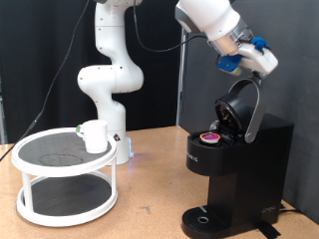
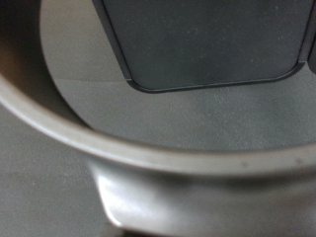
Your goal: Make a cup of coffee with the keurig machine
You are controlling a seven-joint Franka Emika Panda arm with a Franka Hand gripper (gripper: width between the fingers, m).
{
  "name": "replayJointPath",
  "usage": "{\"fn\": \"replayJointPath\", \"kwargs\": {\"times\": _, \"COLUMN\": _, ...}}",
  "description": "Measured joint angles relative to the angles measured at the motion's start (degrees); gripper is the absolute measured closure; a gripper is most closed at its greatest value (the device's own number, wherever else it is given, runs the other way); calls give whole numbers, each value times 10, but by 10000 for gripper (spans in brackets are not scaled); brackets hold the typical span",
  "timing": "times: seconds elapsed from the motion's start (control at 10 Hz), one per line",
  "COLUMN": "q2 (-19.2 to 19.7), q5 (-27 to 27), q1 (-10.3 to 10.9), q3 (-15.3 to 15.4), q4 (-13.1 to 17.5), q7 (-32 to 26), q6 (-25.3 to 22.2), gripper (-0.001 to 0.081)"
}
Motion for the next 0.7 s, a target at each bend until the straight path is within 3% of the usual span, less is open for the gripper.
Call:
{"fn": "replayJointPath", "kwargs": {"times": 0.4, "q2": -5, "q5": 0, "q1": -7, "q3": -2, "q4": -2, "q7": -4, "q6": -5, "gripper": 803}}
{"fn": "replayJointPath", "kwargs": {"times": 0.7, "q2": -22, "q5": -23, "q1": -25, "q3": -21, "q4": -13, "q7": -18, "q6": -46, "gripper": 806}}
